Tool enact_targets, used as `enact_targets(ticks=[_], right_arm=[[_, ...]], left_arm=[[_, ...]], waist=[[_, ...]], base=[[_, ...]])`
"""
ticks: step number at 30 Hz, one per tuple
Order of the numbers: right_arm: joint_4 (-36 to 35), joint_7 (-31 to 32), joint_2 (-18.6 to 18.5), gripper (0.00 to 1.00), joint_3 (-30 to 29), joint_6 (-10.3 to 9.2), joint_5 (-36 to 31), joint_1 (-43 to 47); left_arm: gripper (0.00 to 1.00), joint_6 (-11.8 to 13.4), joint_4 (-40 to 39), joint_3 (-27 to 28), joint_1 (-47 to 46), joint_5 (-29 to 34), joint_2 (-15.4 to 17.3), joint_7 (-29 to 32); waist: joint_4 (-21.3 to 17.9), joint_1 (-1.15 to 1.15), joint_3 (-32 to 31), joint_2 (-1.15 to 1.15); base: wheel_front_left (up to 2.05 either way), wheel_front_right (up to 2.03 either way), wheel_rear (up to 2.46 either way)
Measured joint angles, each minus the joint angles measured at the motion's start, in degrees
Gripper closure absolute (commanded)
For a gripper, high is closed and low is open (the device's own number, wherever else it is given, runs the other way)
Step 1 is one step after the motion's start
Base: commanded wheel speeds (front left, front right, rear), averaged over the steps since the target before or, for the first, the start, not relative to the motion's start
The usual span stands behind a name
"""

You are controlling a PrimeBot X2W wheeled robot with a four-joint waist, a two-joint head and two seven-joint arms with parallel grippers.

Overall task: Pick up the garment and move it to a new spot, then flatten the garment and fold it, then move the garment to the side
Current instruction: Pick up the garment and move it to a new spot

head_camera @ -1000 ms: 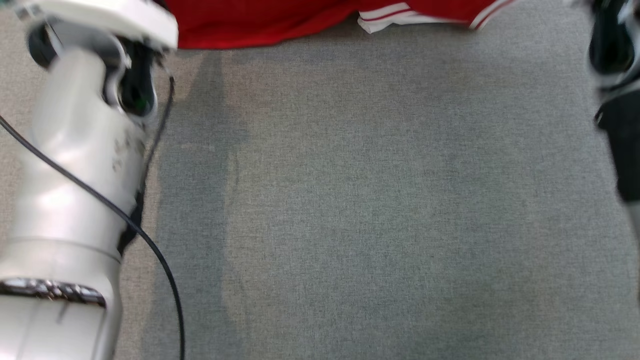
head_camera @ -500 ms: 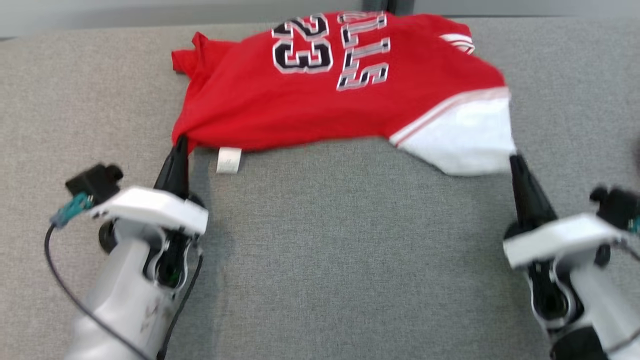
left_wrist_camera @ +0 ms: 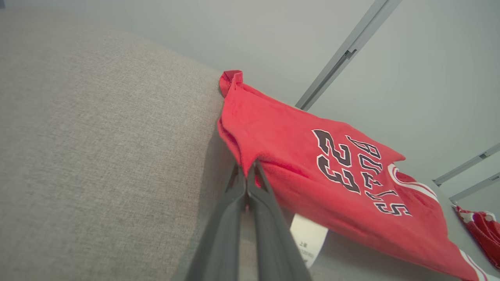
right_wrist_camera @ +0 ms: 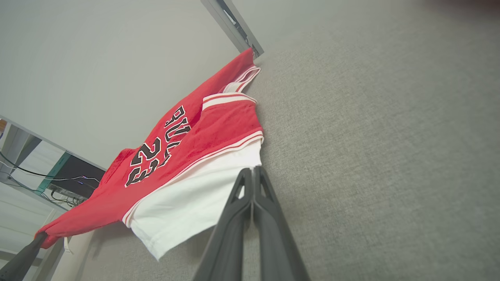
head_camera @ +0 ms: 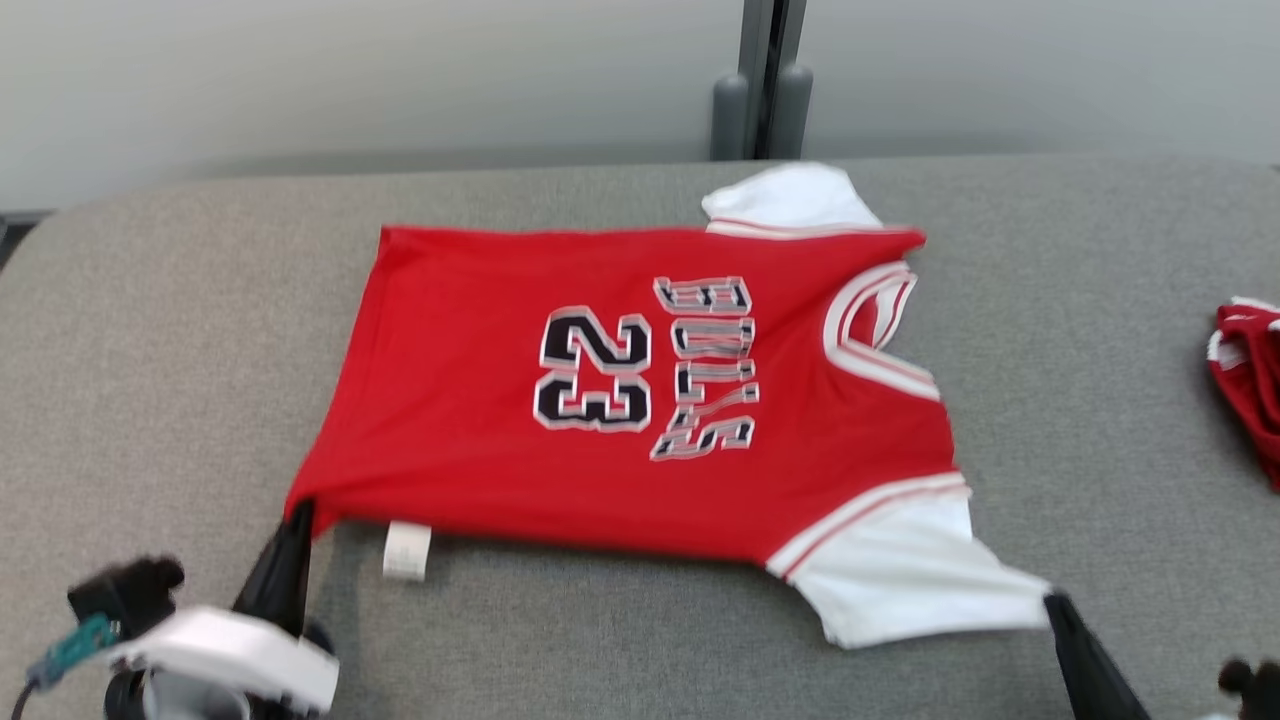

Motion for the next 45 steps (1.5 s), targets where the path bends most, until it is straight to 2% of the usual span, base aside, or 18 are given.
enact_targets(ticks=[9,14,18,25,26,35,40,45], right_arm=[[-8.8,9.9,6.3,1.0,-9.0,0.01,-5.0,15.7],[-12.4,14.2,9.1,1.0,-12.0,0.0,-7.5,19.1],[-13.7,16.7,10.2,1.0,-13.4,0.0,-8.6,19.3],[-13.9,19.1,10.8,1.0,-14.3,0.0,-8.2,16.2],[-14.3,19.8,11.0,1.0,-14.2,0.0,-7.6,13.8],[-15.3,21.7,11.1,1.0,-14.3,0.0,-2.7,0.3],[-11.6,21.8,10.8,1.0,-14.0,-0.01,-3.0,-7.0],[-6.3,20.7,10.1,1.0,-11.9,-0.01,-3.5,-13.2]], left_arm=[[1.0,10.1,-17.4,1.4,17.8,-1.4,4.0,3.1],[1.0,15.1,-25.4,1.6,24.4,-1.6,5.3,4.9],[1.0,17.6,-28.3,1.5,26.3,-1.4,6.5,6.3],[1.0,18.6,-30.1,1.1,26.0,-1.6,7.5,9.5],[1.0,18.7,-30.3,1.2,25.4,-1.7,8.7,10.8],[1.0,18.0,-30.9,0.4,17.3,-1.4,12.7,17.9],[1.0,17.2,-29.9,-0.5,12.8,-0.9,14.1,21.1],[1.0,16.6,-27.9,-0.4,9.3,-1.0,13.8,21.6]], waist=[[-1.3,0.0,-6.9,0.0],[-2.1,0.0,-8.3,0.0],[-2.1,0.0,-8.0,0.0],[-2.0,0.0,-6.0,0.0],[-2.1,0.0,-4.9,0.0],[-2.2,0.0,1.0,0.0],[-2.1,0.0,4.1,0.0],[-2.0,0.0,7.0,0.0]], base=[[0.0,0.0,0.0],[0.0,0.0,0.0],[0.0,0.0,0.0],[0.0,0.0,0.0],[0.0,0.0,0.0],[0.0,0.0,0.0],[0.0,0.0,0.0],[0.0,0.0,0.0]])
